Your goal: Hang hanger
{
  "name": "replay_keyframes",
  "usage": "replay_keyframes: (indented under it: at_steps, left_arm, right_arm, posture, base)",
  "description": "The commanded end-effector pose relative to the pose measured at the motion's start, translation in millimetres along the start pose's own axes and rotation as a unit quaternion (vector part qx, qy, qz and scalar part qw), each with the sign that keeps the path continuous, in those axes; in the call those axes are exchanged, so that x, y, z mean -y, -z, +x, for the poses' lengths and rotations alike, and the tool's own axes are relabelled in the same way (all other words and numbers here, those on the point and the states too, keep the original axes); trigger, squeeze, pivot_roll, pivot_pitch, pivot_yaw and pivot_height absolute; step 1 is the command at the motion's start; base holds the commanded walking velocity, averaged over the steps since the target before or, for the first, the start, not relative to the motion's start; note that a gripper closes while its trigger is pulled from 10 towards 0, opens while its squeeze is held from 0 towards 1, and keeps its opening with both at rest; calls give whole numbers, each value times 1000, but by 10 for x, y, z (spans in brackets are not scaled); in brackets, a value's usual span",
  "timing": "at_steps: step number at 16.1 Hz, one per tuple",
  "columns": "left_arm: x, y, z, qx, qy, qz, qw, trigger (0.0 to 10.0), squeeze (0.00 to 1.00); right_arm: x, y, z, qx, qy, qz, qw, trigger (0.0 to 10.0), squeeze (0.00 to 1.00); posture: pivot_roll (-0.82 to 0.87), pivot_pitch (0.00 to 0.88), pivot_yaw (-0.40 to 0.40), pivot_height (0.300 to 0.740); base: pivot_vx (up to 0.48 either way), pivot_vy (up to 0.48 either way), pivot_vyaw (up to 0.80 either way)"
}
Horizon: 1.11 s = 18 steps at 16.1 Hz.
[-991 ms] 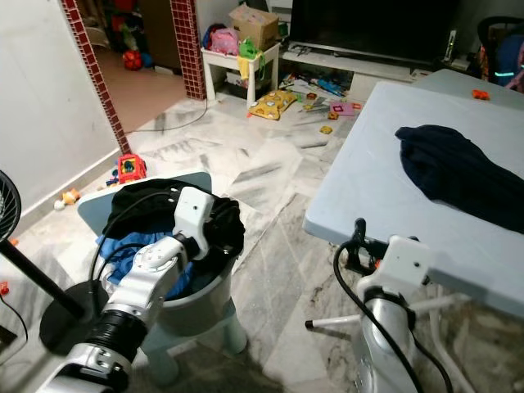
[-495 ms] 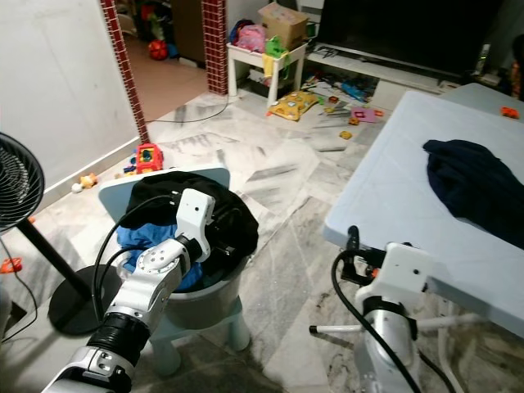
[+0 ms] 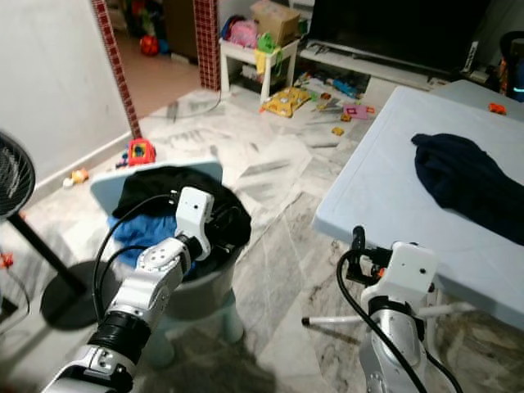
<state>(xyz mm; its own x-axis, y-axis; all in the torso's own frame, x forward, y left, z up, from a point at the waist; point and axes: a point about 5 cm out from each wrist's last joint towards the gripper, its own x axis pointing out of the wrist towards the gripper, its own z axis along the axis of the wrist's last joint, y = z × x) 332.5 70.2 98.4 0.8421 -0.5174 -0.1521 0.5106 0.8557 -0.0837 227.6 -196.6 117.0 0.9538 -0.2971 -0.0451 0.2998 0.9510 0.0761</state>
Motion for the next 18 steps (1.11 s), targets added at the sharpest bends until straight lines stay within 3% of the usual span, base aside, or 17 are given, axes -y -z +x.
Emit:
replay_keyframes:
  at_steps: [1, 7, 18]
  left_arm:
    - [9, -42, 16, 3, 0, 3, 1000, 10000, 0]
    - [21, -24, 14, -3, 3, 6, 1000, 10000, 0]
    - [105, -9, 30, -8, 17, 7, 1000, 10000, 0]
  right_arm:
    - [1, -19, -5, 1, -1, -2, 1000, 10000, 0]
    - [-15, -10, 2, -3, -4, -5, 1000, 10000, 0]
    - [-13, 20, -20, -10, -4, -10, 1000, 10000, 0]
  posture:
    - [-32, 0, -66, 740]
    - [-32, 1, -65, 740]
    - [-37, 10, -68, 740]
  base:
    - [-266, 0, 0]
    - [-263, 0, 0]
    - [0, 0, 0]
